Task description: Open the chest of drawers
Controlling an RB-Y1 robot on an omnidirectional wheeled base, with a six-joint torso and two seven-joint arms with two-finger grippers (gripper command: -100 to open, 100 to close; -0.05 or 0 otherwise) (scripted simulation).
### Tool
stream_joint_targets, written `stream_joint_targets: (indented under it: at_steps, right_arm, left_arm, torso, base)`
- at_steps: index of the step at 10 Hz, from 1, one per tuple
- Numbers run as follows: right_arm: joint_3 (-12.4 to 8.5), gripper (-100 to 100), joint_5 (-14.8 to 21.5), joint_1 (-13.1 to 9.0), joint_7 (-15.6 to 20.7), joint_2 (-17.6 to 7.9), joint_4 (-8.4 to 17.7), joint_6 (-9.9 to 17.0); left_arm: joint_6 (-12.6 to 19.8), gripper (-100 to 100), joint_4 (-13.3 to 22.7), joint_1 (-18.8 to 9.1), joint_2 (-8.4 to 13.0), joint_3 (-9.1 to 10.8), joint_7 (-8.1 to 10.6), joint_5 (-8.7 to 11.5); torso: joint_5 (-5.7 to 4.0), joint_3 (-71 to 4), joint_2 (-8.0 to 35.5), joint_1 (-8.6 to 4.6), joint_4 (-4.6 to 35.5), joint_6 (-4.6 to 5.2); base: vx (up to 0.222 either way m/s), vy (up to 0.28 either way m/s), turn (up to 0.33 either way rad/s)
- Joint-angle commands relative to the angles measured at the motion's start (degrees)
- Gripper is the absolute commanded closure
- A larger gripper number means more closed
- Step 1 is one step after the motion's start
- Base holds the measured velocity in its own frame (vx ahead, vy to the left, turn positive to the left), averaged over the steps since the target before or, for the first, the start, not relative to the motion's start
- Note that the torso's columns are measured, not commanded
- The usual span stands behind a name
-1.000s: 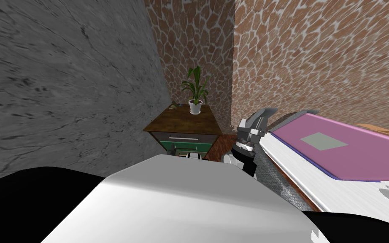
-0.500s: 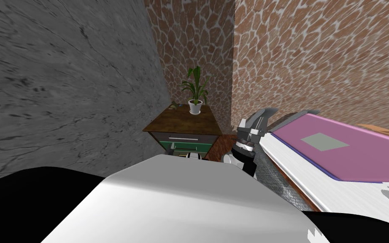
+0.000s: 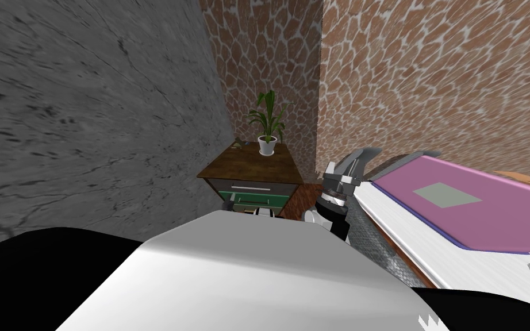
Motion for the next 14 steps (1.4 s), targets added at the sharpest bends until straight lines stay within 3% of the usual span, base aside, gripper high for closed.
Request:
stream_joint_targets:
  at_steps: [1, 3, 4, 11, 12, 14]
  right_arm:
    - [0.00, 0, 0.00, 0.00, 0.00, 0.00, 0.00, 0.00]
    - [0.00, 0, 0.00, 0.00, 0.00, 0.00, 0.00, 0.00]
    - [0.00, 0, 0.00, 0.00, 0.00, 0.00, 0.00, 0.00]
    - [0.00, 0, 0.00, 0.00, 0.00, 0.00, 0.00, 0.00]
    - [0.00, 0, 0.00, 0.00, 0.00, 0.00, 0.00, 0.00]
    - [0.00, 0, 0.00, 0.00, 0.00, 0.00, 0.00, 0.00]
  left_arm:
    - [2.87, -100, -0.93, -1.29, 0.76, -1.22, -0.68, 0.29]
    - [4.83, -100, -2.18, -2.18, 0.88, -2.26, -1.24, 0.50]
    - [6.09, -100, -3.40, -2.82, -0.17, -3.12, -1.71, 0.68]
    - [7.41, -100, -5.24, -3.62, -9.89, -4.30, -2.35, 0.91]
    - [7.43, -100, -5.29, -3.64, -10.70, -4.33, -2.36, 0.91]
    - [8.99, -100, -5.91, -4.59, -10.31, -4.23, -2.51, 1.00]
  torso:
    - [0.00, 0.00, 0.01, 0.00, 0.00, 0.00]
    - [0.00, -0.01, -0.01, 0.01, 0.00, 0.00]
    - [0.00, -0.02, -0.03, 0.01, -0.01, 0.00]
    - [0.00, -0.03, -0.04, 0.02, -0.01, 0.00]
    - [0.00, -0.01, -0.02, 0.02, -0.01, 0.00]
    - [0.00, -0.01, -0.02, 0.04, -0.01, -0.01]
  base:
    - [-0.027, -0.005, 0.063]
    - [-0.027, -0.007, 0.065]
    - [-0.032, -0.006, 0.089]
    - [-0.012, -0.002, 0.019]
    - [0.000, 0.000, 0.000]
    - [-0.006, 0.001, 0.016]
